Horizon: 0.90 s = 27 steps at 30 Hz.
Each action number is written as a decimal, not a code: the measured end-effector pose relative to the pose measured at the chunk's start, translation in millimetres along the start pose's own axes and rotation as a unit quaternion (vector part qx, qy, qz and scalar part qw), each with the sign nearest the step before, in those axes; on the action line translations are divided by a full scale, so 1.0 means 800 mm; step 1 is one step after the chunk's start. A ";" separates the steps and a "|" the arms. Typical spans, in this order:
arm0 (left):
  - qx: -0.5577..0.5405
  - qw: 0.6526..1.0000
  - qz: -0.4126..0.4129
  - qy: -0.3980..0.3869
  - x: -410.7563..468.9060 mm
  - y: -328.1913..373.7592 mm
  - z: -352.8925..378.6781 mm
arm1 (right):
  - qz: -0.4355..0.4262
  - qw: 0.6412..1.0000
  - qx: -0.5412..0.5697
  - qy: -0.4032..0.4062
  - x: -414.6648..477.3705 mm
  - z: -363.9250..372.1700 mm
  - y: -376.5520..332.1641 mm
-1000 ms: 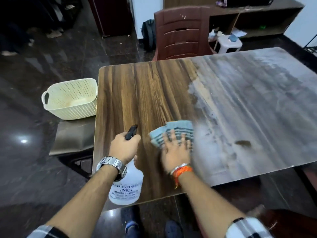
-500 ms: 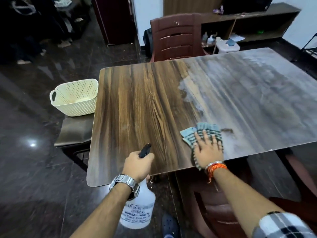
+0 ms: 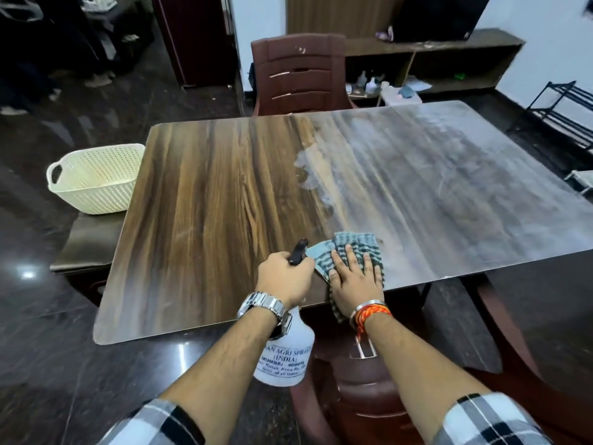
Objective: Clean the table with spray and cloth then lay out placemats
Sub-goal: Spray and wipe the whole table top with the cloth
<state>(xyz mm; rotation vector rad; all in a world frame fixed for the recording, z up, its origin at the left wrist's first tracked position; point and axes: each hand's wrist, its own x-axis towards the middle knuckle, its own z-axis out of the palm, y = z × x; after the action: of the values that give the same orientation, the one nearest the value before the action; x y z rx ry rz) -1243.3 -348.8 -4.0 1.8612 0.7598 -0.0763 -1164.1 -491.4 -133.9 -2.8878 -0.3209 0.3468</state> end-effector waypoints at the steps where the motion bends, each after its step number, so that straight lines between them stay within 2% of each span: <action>1: 0.002 1.000 0.001 -0.004 0.000 0.011 0.017 | 0.004 1.000 0.001 0.003 0.004 -0.004 0.020; 4: 0.011 1.000 -0.006 0.009 -0.002 0.042 0.070 | -0.002 1.000 -0.001 0.001 0.023 -0.025 0.090; 10: 0.018 0.995 -0.027 0.093 -0.022 0.091 0.185 | -0.062 0.998 0.007 -0.030 0.047 -0.061 0.198; 13: 0.020 0.992 -0.059 0.106 -0.029 0.112 0.230 | -0.085 0.995 0.008 -0.043 0.059 -0.083 0.248; 17: 0.027 0.990 -0.087 0.105 -0.032 0.132 0.275 | -0.073 0.996 0.011 -0.049 0.086 -0.110 0.309; 19: 0.045 0.990 -0.096 0.095 -0.027 0.137 0.295 | -0.054 0.998 -0.004 -0.027 0.106 -0.120 0.350; 22: 0.025 0.992 -0.106 0.064 -0.020 0.142 0.321 | 0.032 0.999 -0.007 0.004 0.137 -0.141 0.432; 25: -0.002 0.994 -0.101 0.045 -0.021 0.146 0.341 | 0.128 0.992 0.003 -0.014 0.152 -0.162 0.503; 27: 0.008 0.995 -0.086 0.042 -0.015 0.153 0.352 | 0.152 0.988 0.006 -0.005 0.152 -0.167 0.515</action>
<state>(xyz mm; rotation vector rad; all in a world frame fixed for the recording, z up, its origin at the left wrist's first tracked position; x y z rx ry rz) -1105.5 -623.4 -18.8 1.8202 0.9799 -0.1156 -937.1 -879.8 -129.7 -2.9218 0.1243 0.4097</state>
